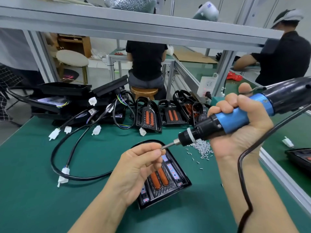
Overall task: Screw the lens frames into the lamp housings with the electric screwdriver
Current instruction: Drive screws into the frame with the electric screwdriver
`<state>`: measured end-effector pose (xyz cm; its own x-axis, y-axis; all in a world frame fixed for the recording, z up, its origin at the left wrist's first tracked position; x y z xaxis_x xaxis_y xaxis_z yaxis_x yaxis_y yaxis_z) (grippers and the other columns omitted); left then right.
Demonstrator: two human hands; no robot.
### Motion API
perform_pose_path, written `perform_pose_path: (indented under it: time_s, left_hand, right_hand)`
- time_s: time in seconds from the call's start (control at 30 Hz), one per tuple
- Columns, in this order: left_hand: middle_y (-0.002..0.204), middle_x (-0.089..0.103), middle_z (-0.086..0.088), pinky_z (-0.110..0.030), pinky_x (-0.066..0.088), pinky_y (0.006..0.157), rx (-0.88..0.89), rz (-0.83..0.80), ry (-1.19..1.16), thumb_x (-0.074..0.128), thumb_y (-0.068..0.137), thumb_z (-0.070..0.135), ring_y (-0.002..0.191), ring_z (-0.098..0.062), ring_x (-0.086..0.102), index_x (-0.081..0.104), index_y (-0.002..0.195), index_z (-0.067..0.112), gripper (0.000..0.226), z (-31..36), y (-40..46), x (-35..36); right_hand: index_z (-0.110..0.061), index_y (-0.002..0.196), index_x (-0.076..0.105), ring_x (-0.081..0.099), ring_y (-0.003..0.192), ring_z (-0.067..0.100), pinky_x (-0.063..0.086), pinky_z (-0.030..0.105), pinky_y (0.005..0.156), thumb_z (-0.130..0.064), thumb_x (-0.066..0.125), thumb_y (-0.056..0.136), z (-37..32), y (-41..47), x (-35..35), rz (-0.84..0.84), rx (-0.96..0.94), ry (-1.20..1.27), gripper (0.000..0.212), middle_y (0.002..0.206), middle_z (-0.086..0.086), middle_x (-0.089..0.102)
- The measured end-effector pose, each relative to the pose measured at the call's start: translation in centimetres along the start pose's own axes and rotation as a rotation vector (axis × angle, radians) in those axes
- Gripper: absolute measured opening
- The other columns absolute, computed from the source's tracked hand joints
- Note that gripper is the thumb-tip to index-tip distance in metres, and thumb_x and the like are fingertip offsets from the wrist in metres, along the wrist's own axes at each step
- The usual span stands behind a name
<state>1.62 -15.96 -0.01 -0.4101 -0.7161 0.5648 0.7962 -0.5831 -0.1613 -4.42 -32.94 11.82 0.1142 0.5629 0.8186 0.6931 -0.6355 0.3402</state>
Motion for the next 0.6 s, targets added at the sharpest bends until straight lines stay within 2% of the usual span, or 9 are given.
perform_pose_path:
  time_s: [0.6]
  left_hand:
    - [0.073, 0.070, -0.011, -0.020, 0.053, 0.051, -0.068, 0.038, -0.161, 0.070, 0.059, 0.003, 0.055, -0.011, 0.062, 0.077, 0.071, 0.008, 0.015, -1.2, -0.4, 0.1]
  right_hand:
    - [-0.018, 0.091, 0.055, 0.045, 0.050, 0.006, 0.045, 0.020, 0.055, -0.007, 0.047, 0.074, 0.0, -0.3, 0.0, -0.007, -0.009, -0.014, 0.022, 0.060, -0.006, 0.046]
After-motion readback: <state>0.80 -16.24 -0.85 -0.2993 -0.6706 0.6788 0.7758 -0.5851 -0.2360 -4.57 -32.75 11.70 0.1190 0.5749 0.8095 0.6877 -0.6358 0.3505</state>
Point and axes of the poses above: each hand's wrist, its own y-axis towards the middle knuckle, its own x-axis out of the palm, z = x × y, the point moved 8 cm from there along y, towards the middle knuckle
